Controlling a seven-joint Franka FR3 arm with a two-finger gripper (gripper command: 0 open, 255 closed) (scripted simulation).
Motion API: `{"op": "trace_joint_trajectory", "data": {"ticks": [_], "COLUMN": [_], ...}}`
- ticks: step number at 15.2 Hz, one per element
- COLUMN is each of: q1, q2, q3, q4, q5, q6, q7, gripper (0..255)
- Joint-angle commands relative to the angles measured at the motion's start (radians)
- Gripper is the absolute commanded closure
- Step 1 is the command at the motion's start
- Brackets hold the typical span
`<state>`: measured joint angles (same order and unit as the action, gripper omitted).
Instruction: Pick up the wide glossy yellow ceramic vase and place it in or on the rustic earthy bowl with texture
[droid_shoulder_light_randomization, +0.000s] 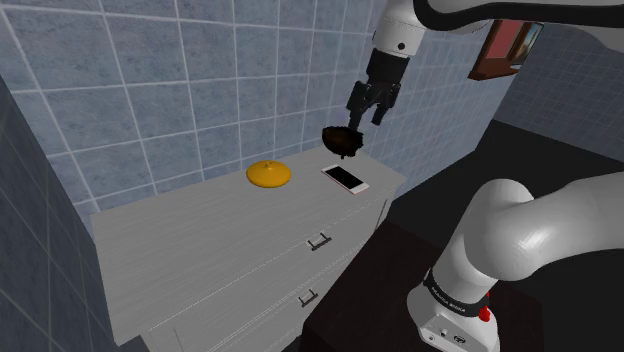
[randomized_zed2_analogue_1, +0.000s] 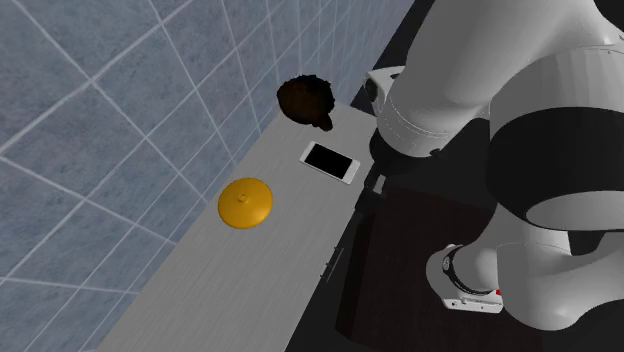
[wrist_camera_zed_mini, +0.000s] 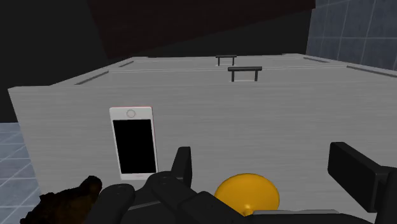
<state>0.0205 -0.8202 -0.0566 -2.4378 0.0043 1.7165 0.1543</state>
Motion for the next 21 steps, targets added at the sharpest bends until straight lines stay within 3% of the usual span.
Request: {"op": "trace_joint_trajectory", "data": {"ticks": [1,11,21], "q1": [0.0,0.009,0.01], "q2": [0.0,0.399,0.811], "q3": [0.0,0.024,0.04], "q4": [0.0,0.124,0.378], "q5": [0.0,-0.012,-0.04], "q6": [0.0,0.239,0.358], "q7": [0.0,0.032,0.069], "gripper": [0,0,0]}}
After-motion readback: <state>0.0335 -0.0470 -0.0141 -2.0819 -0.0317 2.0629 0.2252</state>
